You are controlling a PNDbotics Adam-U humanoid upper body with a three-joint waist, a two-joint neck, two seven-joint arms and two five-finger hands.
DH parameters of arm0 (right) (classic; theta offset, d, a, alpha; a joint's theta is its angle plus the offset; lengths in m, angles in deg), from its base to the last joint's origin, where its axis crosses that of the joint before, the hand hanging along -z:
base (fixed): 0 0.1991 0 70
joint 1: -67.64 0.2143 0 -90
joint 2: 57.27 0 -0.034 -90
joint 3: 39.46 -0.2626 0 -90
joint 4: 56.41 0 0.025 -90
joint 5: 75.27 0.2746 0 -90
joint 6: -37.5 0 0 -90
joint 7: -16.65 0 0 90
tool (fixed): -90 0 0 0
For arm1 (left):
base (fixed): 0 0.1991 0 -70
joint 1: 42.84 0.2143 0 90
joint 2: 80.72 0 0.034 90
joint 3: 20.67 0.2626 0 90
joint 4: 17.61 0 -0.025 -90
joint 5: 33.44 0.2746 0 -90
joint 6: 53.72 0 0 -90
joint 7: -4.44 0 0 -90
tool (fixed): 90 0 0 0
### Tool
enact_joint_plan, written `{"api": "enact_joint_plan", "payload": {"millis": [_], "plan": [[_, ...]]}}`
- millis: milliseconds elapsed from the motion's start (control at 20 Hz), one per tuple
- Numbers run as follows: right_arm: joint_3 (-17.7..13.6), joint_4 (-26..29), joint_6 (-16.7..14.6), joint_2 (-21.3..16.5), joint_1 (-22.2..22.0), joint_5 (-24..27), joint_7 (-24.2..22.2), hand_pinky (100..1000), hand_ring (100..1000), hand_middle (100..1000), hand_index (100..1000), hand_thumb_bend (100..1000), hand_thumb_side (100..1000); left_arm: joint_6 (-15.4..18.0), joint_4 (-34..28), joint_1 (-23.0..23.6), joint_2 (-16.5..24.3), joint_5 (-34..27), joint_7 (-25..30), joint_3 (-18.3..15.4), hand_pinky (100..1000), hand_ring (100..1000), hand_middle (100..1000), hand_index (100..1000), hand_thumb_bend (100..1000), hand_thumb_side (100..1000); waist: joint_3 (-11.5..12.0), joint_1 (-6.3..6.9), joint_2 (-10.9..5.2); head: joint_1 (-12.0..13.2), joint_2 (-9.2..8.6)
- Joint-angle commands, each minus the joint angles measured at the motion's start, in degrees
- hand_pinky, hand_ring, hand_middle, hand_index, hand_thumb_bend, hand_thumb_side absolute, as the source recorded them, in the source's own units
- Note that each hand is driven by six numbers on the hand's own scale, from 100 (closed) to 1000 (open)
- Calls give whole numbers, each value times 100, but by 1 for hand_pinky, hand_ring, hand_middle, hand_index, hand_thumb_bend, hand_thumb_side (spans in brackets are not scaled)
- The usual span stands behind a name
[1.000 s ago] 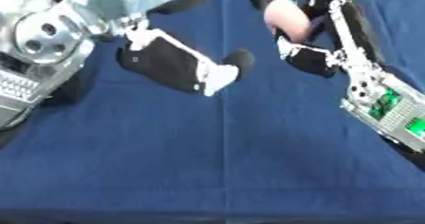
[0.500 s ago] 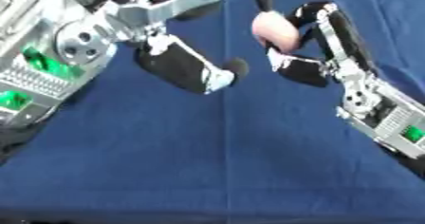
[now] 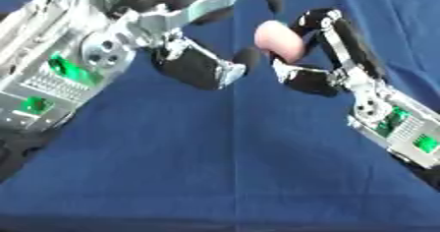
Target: Pick up the objects with one hand, pass them to the other hand, and then place them into the box on the other side of the table.
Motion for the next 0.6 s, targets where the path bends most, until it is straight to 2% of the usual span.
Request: {"api": "enact_joint_plan", "payload": {"millis": [50, 600], "plan": [[-8, 118, -137, -34, 77, -106, -96, 452, 627, 474, 489, 100, 100, 5, 43, -65, -11, 28, -97, -28, 855, 784, 773, 793, 152, 147, -7, -30, -74, 33, -45], [43, 118, -344, -4, 109, -193, -193, 452, 627, 474, 489, 100, 100, 101, 402, 3, -148, 119, -184, 48, 870, 781, 771, 787, 166, 167, -21, -45, -62, 59, 17]]}}
